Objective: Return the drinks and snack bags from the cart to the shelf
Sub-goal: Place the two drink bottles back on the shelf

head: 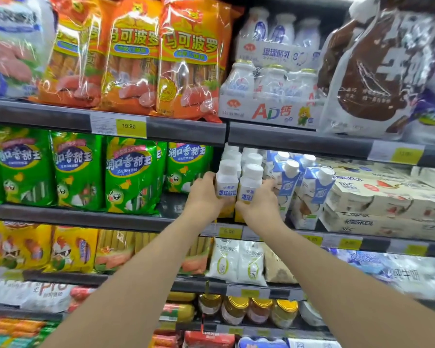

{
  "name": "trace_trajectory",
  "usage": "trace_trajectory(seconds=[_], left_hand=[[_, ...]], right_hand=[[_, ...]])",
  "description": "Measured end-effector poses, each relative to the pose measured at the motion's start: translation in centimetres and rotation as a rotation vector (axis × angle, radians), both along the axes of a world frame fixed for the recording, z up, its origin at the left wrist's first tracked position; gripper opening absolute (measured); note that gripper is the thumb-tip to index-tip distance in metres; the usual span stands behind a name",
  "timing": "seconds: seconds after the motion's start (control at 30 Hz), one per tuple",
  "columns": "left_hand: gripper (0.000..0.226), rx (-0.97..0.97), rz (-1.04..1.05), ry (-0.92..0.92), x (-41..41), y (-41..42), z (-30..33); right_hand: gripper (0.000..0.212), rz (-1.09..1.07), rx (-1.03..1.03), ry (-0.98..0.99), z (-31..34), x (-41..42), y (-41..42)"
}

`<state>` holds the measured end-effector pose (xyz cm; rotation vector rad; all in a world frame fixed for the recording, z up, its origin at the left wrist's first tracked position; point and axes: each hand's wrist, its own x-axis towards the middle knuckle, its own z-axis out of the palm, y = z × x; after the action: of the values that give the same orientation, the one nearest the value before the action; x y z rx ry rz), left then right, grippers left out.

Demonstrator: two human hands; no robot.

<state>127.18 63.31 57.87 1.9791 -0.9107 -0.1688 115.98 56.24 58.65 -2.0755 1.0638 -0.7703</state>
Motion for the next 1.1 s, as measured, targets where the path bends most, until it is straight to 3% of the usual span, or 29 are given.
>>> trace_trajectory(seconds=[0.43,0.53,0.77,1.1], left_hand=[[0.051,0.003,-0.037,0.009,-0.6,-0.7,-0.1],[0.05,0.019,-0.053,0.014,-0.4,-0.3,0.0],[0.044,0.032,-0.061,0.048,-0.6,-0.2,0.0],[0.044,0.052,-0.052,0.029,-1.0,-0.1,0.4]], right_hand=[[0.061,-0.143,-0.127,0.137,-0.8,-1.0,0.1],[0.05,-0.124,-0.152,0.181,-1.0,-1.2,-0.1],[0.045,-0.107,-0.229,0.363,-0.1,-1.8,-0.8],[0.045,-0.079,-0.258,0.344,-0.4,-2.1,-0.9]])
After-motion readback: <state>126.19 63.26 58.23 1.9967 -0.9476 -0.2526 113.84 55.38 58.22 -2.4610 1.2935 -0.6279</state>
